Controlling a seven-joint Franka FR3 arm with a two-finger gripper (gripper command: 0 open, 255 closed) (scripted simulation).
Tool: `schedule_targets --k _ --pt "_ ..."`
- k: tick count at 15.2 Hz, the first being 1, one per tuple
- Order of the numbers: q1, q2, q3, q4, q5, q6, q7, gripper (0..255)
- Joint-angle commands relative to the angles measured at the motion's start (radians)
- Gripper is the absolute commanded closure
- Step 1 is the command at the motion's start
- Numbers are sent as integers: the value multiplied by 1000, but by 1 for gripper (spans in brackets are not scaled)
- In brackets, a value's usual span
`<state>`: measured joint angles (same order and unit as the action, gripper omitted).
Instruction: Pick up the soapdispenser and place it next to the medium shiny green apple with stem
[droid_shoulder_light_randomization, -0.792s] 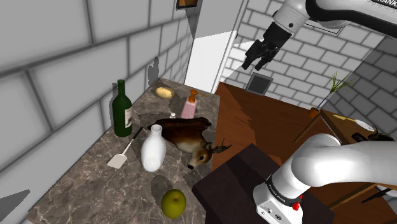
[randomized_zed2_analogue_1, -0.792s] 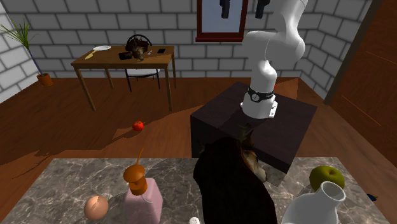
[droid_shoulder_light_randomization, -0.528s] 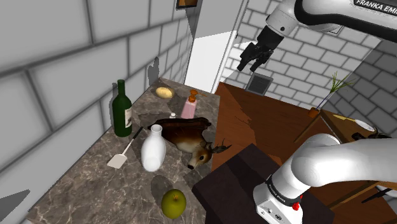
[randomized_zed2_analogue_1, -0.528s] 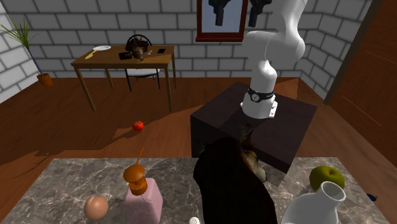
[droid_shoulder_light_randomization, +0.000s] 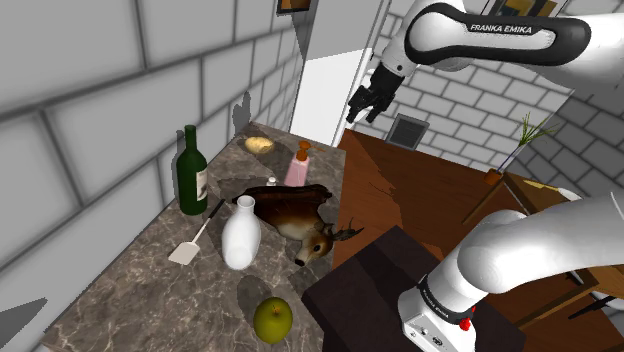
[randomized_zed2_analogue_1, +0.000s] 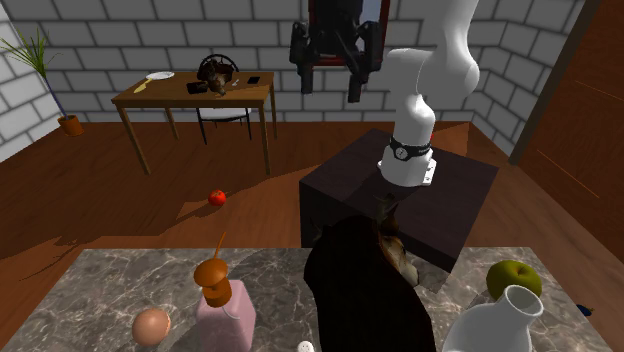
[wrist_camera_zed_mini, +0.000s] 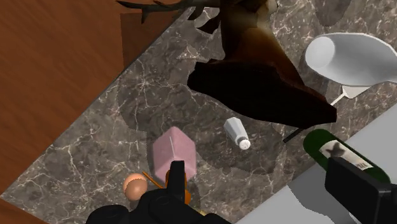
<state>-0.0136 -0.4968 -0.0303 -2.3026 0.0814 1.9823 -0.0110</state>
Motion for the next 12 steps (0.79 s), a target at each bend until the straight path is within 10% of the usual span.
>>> schedule_targets --k 1,12 --pt "-2 73 -12 20 0 46 -21 0" --pt "-4 477 -46 189 33 237 -114 0"
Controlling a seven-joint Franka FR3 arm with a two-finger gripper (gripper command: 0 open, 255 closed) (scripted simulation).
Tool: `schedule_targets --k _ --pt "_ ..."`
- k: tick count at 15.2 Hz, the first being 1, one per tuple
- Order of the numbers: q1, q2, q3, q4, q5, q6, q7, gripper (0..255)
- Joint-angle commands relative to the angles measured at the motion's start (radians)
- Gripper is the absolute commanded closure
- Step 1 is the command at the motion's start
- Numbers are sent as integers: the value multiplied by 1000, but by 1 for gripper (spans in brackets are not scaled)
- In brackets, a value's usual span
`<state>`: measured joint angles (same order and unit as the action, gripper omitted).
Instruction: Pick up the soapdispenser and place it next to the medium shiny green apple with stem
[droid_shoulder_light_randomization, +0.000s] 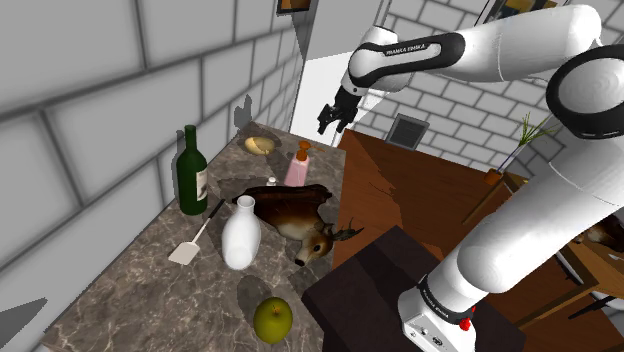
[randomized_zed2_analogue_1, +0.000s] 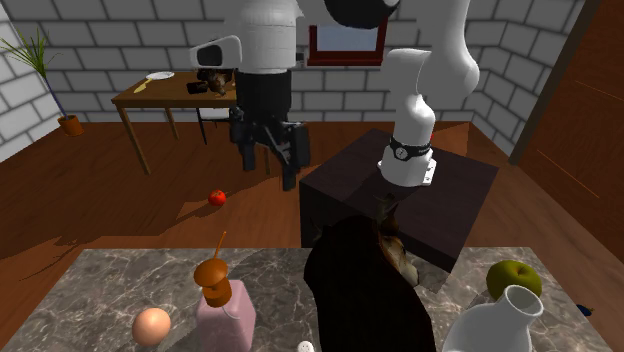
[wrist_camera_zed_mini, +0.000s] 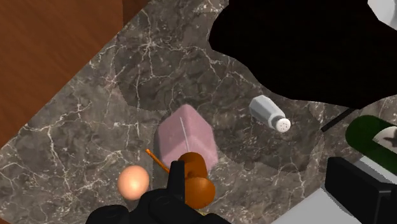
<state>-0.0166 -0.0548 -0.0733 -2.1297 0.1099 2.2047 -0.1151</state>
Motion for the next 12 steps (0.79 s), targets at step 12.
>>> schedule_targets --k 12 --pt "-29 471 -2 336 49 87 -86 0"
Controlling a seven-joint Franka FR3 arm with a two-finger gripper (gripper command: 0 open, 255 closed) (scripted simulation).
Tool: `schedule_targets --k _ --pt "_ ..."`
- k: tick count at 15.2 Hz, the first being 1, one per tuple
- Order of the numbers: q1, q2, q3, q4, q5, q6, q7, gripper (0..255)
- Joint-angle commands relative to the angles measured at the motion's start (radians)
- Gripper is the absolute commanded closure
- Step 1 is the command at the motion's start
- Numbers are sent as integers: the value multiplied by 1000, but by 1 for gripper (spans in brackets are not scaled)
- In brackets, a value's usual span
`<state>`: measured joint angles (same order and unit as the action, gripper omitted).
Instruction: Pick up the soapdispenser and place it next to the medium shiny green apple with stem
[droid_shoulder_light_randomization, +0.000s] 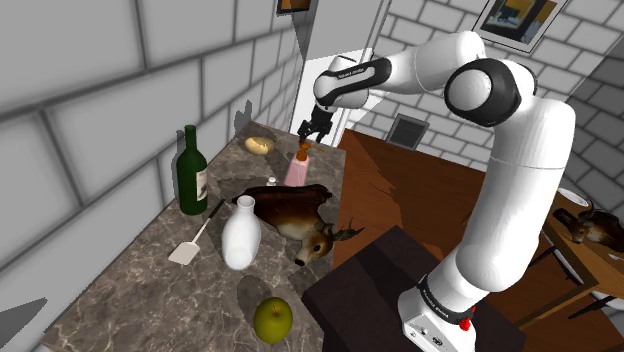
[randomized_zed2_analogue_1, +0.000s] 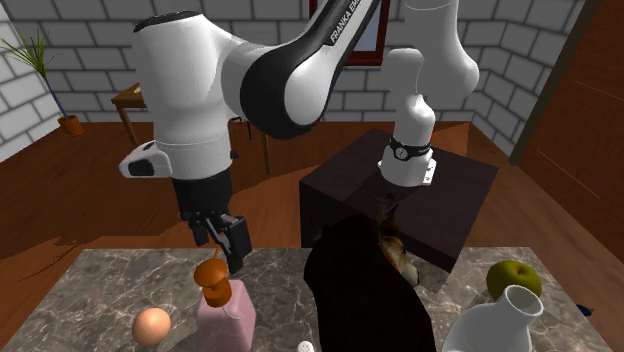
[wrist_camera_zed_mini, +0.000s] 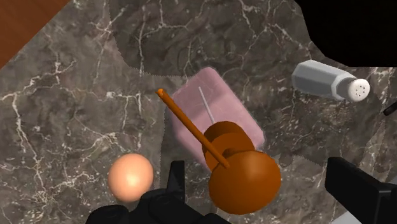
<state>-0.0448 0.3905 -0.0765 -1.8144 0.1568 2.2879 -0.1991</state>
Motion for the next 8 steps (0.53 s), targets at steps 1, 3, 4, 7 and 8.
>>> schedule_targets --k 1,3,4,7,8 --pt "-1 34 2 19 3 13 -3 0" --pt "-1 50 4 16 6 33 -5 0" --pt "-1 59 5 15 8 43 -6 0" --pt "-1 82 8 13 12 67 -8 0" --pt "-1 82 8 14 12 67 -8 0"
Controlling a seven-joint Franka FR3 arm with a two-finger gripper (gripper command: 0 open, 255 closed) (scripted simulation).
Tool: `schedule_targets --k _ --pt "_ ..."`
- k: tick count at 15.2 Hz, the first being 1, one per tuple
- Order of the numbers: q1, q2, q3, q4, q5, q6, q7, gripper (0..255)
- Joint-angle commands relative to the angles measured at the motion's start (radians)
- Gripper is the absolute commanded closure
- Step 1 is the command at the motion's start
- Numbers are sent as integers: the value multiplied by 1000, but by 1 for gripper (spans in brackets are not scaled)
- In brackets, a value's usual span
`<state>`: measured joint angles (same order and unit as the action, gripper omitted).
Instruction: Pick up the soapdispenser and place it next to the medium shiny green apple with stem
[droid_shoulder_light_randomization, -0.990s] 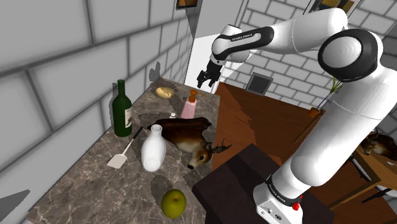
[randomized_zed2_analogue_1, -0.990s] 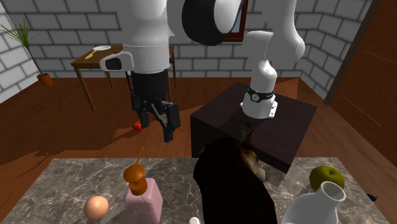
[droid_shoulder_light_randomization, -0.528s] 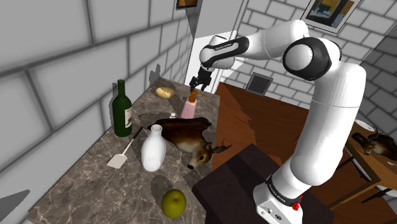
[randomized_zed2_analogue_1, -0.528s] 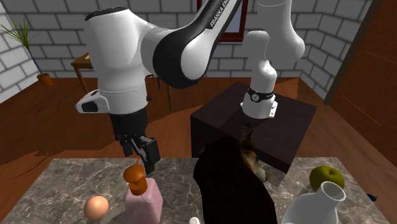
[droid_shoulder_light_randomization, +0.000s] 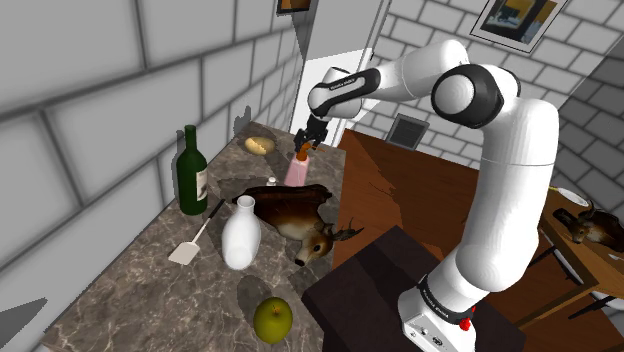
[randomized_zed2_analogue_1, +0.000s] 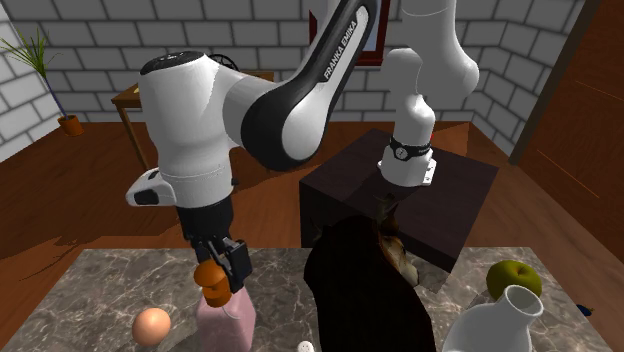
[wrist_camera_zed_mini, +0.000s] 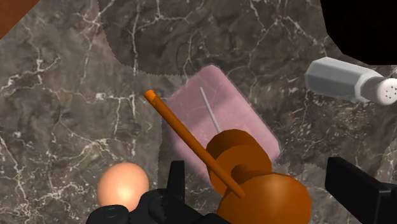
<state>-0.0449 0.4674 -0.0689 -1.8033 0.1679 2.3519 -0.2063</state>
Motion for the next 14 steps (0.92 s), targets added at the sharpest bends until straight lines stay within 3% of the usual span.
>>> schedule_targets --k 1,7,8,14 --pt "-1 5 0 3 1 3 -1 0" --pt "-1 5 0 2 1 3 -1 0" --pt "-1 5 0 2 1 3 -1 255" --pt "-1 5 0 3 1 3 -1 255"
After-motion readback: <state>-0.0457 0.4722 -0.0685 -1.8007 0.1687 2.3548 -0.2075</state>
